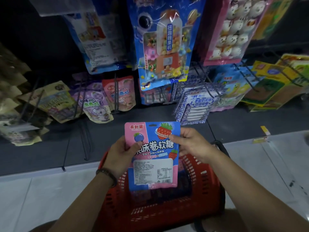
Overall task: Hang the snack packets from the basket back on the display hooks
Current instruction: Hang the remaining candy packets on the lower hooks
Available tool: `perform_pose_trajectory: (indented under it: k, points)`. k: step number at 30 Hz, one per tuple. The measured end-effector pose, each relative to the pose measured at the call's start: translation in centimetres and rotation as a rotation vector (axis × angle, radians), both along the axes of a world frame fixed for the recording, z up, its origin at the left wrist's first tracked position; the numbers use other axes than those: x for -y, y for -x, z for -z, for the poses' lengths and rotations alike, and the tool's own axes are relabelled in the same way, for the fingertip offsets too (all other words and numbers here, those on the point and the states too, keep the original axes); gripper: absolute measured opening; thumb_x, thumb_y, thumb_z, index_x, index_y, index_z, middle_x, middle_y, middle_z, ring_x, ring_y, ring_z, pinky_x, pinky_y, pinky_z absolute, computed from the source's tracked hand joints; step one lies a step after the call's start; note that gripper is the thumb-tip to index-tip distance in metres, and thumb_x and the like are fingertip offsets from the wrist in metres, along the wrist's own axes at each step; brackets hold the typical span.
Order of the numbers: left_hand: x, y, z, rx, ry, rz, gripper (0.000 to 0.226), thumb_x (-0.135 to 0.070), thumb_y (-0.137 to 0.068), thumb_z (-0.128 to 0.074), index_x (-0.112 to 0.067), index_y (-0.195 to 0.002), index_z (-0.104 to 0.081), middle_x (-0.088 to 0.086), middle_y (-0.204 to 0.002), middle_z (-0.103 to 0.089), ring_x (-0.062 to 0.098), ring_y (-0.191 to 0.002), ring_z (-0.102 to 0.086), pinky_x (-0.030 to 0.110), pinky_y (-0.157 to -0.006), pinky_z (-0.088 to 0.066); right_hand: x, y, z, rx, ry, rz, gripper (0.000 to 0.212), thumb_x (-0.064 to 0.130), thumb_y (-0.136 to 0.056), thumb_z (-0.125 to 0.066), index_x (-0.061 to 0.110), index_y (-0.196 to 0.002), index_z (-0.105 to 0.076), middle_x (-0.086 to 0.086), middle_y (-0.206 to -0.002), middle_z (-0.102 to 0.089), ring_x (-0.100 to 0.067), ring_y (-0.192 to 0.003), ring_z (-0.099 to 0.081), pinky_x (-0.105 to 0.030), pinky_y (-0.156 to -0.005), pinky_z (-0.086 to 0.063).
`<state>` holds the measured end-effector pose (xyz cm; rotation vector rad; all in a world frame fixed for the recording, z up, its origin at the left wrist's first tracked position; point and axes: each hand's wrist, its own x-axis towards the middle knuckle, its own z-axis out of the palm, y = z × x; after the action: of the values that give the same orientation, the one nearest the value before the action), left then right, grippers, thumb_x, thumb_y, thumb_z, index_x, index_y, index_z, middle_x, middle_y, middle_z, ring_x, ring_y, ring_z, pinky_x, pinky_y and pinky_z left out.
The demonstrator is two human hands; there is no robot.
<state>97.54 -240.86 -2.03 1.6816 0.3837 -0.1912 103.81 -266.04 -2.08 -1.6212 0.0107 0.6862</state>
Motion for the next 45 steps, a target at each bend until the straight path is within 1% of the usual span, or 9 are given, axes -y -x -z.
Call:
perform_pose_trajectory:
  k: [4, 6, 12, 17, 22, 27, 31, 40, 45]
  points:
    - [1.3, 0.6, 1.7, 0.129, -0.551, -0.046, 0.062, -0.027, -0.074, -0.090, -0.020, -0.100, -0.035, 0.004, -0.113, -0.050, 0.019, -0.095, -0.056, 0.036, -0.078, -0.050, 0.1, 0.2, 0.4, 0.082, -0.027, 0.064, 0.016, 0.022, -0.103, -0.066, 0.011, -0.111, -0.074, -0.012, -0.104, -0.082, -0.041, -0.091, -0.079, -0.054, -0.075, -0.064]
    - [2.2, 1.0, 1.8, 0.200, -0.679, 0.046, 0.068, -0.036, -0.067, -0.091, -0.022, -0.103, -0.035, -0.001, -0.112, -0.038, 0.017, -0.098, -0.046, 0.032, -0.081, -0.045, -0.1, 0.5, 0.0, 0.110, -0.072, 0.133, 0.011, 0.018, -0.102, -0.066, 0.013, -0.102, -0.076, -0.010, -0.095, -0.082, -0.031, -0.080, -0.079, -0.045, -0.065, -0.065]
    - [5.4, 1.8, 1.0, 0.173, -0.110, 0.282, 0.079, -0.022, -0.075, -0.090, -0.033, -0.137, -0.042, -0.018, -0.130, -0.062, 0.000, -0.117, -0.063, 0.016, -0.092, -0.051, -2.4, 2.3, 0.0, 0.113, -0.135, 0.022, 0.009, 0.009, -0.097, -0.073, 0.011, -0.102, -0.080, -0.008, -0.079, -0.077, -0.021, -0.071, -0.073, -0.033, -0.063, -0.062]
    - [3.9, 0.3, 2.0, 0.141, -0.200, 0.000, 0.022, -0.023, -0.100, -0.065, -0.022, -0.122, -0.069, -0.009, -0.109, -0.078, 0.010, -0.102, -0.073, 0.044, -0.090, -0.060, -2.6, 2.0, 0.7, 0.364, 0.164, -0.133, 0.020, 0.029, -0.098, -0.074, 0.034, -0.116, -0.079, 0.012, -0.108, -0.069, -0.002, -0.098, -0.070, -0.022, -0.088, -0.053]
    - [2.6, -1.0, 1.1, 0.064, -0.028, -0.058, 0.019, -0.011, -0.100, -0.063, -0.019, -0.115, -0.072, -0.009, -0.102, -0.080, 0.010, -0.093, -0.076, 0.021, -0.072, -0.058, -0.5, -0.7, 1.2, 0.423, 0.420, 0.057, 0.041, 0.044, -0.092, -0.076, 0.043, -0.129, -0.058, 0.008, -0.133, -0.058, -0.014, -0.122, -0.063, -0.039, -0.107, -0.052]
    - [1.6, -2.0, 1.8, 0.031, 0.055, -0.086, 0.022, -0.016, -0.100, -0.064, -0.020, -0.121, -0.071, 0.002, -0.112, -0.079, 0.028, -0.105, -0.075, 0.053, -0.089, -0.060, 0.0, -2.4, 0.3, 0.300, 0.234, 0.096, 0.048, 0.027, -0.096, -0.077, 0.032, -0.139, -0.058, 0.008, -0.115, -0.068, -0.005, -0.109, -0.067, -0.019, -0.081, -0.052]
    - [1.3, -3.2, 1.7, 0.038, 0.037, -0.112, 0.016, -0.014, -0.099, -0.065, -0.021, -0.112, -0.073, -0.004, -0.100, -0.080, 0.012, -0.090, -0.077, 0.023, -0.068, -0.060, 0.4, -3.4, 0.0, 0.299, 0.190, 0.132, 0.039, 0.029, -0.095, -0.078, 0.032, -0.130, -0.060, 0.005, -0.109, -0.071, -0.010, -0.102, -0.068, -0.027, -0.083, -0.050]
    - [2.8, -7.1, 0.5, 0.077, -0.074, -0.046, 0.019, -0.013, -0.101, -0.062, -0.028, -0.108, -0.071, -0.013, -0.093, -0.076, -0.007, -0.070, -0.067, 0.022, -0.069, -0.056, 0.3, -3.7, 0.1, 0.300, 0.184, 0.195, 0.059, 0.028, -0.092, -0.082, 0.031, -0.144, -0.054, 0.006, -0.141, -0.054, -0.013, -0.098, -0.075, -0.037, -0.094, -0.060]
    - [4.2, -9.1, 1.3, 0.016, -0.031, -0.048, 0.024, -0.011, -0.102, -0.060, -0.013, -0.124, -0.070, 0.004, -0.113, -0.076, 0.012, -0.089, -0.072, 0.021, -0.068, -0.056, 0.5, -4.2, 0.6, 0.320, 0.244, 0.195, 0.065, 0.029, -0.091, -0.082, 0.032, -0.148, -0.051, 0.003, -0.134, -0.053, -0.018, -0.096, -0.075, -0.009, -0.068, -0.051]
